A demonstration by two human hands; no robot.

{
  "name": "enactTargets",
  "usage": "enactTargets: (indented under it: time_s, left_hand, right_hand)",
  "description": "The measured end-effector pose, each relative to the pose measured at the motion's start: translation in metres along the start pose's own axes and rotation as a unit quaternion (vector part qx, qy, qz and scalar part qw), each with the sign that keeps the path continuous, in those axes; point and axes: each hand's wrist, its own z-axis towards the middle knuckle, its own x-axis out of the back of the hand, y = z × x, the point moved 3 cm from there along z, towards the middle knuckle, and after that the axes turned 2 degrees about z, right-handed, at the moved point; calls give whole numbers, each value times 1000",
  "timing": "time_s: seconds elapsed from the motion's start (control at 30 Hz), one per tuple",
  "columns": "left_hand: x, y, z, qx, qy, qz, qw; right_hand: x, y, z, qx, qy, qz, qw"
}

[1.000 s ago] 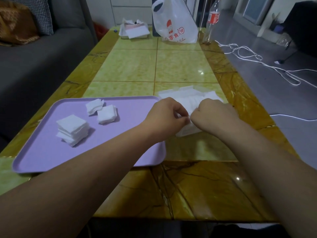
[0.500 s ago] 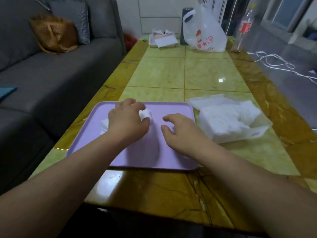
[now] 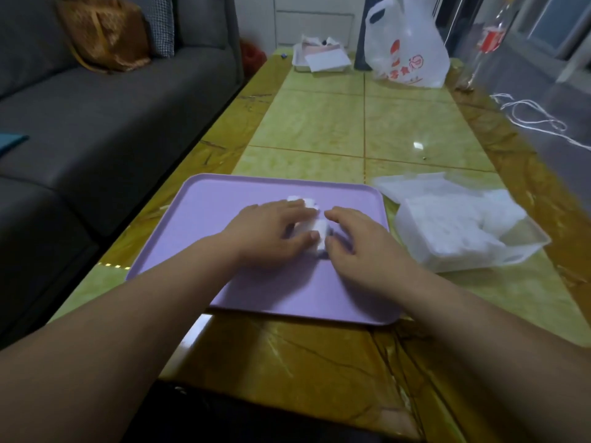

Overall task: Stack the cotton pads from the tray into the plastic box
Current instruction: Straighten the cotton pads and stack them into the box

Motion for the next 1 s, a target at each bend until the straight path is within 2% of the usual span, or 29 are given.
enactTargets:
  time_s: [0.1, 0.27, 0.37, 0.43, 0.57, 0.7, 0.8, 0.9, 1.0]
  left_hand:
    - [-2, 16, -3, -20, 14, -95, 995]
    - [8, 16, 1, 40, 77, -69, 994]
    - [7, 17, 7, 46, 55, -52, 996]
    - [4, 20, 12, 39, 14, -34, 999]
    - [3, 24, 20, 32, -58, -5, 998]
    - [7, 15, 18, 48, -61, -15, 997]
    - [9, 11, 15, 24, -29, -37, 999]
    - [13, 12, 9, 28, 12, -84, 996]
    - [22, 11, 0, 49, 76, -144, 985]
  right_hand:
    - [2, 4, -3, -13, -17, -12, 1000]
    - [7, 7, -6, -42, -33, -71, 996]
    - [2, 4, -6, -38, -39, -87, 995]
    - [-1, 1, -5, -36, -49, -90, 994]
    - [4, 0, -6, -84, -84, -30, 992]
    - [11, 3, -7, -135, -124, 5, 983]
    - [12, 1, -10, -127, -136, -4, 982]
    - [12, 0, -14, -120, -111, 40, 986]
    - [18, 7, -14, -138, -18, 135, 981]
